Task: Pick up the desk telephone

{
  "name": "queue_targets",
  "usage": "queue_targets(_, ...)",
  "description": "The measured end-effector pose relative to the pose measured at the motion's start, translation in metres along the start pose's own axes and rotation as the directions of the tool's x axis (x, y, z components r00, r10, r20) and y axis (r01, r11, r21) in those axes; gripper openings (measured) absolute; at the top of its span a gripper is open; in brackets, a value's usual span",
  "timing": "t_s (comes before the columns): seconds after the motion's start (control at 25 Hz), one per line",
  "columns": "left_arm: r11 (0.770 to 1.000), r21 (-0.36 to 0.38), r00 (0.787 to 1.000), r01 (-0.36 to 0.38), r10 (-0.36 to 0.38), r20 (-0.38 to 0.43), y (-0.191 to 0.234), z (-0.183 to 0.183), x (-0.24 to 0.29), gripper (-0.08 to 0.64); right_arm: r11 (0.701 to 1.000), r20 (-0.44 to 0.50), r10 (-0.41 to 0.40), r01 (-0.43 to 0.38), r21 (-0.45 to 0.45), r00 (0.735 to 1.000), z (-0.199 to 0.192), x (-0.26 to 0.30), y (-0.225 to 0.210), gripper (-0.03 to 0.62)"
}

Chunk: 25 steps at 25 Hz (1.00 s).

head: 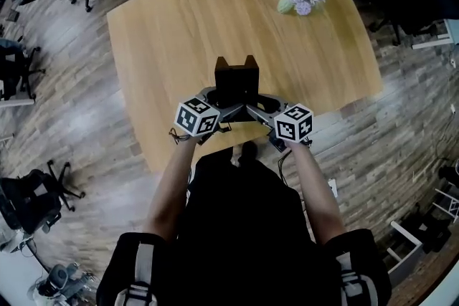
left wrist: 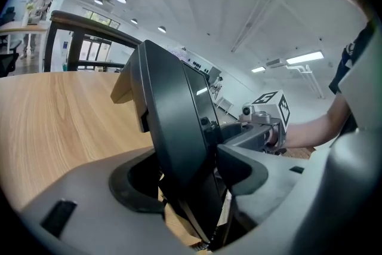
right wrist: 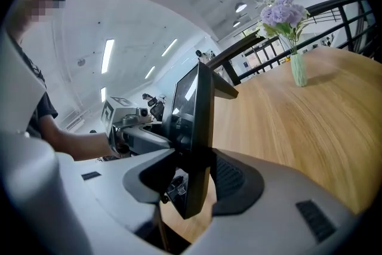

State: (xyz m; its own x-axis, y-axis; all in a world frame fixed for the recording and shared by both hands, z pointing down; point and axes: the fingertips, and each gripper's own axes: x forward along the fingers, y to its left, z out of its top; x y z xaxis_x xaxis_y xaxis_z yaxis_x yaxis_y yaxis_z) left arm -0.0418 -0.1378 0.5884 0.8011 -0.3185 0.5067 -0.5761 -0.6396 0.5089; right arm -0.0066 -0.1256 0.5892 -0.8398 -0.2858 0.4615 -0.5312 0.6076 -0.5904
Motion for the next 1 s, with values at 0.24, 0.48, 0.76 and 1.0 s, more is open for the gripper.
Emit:
queue_targets(0.24, 1.000, 0.012, 1.000, -0.017, 0.017, 0.011, -0.040, -0.007, 0.008, 0.296, 0.999, -0.004, -0.001, 0.000, -0.045, 1.000, -0.016, -0.036, 0.008, 0.196)
queue_targets(0.48, 0.998, 0.027, 0.999, -0.050, 0.049, 0.021, -0.074, -0.015, 0.003, 0.291, 0.997, 0.005, 0.041, -0.041, -0.072, 0.999, -0.030, -0.063, 0.024, 0.196)
queue_targets(0.76, 0.995, 0.033, 0.995, -0.094, 0.092, 0.034, -0.101, -0.028, -0.009, 0.291, 0.992, 0.011, 0.077, -0.075, -0.103, 0.997, -0.045, -0.079, 0.046, 0.196)
queue_targets(1.0, 0.994, 0.037, 0.993, -0.107, 0.105, 0.051, -0.133, -0.041, -0.010, 0.291, 0.988, 0.023, 0.096, -0.092, -0.122, 0.995, -0.064, -0.105, 0.060, 0.195)
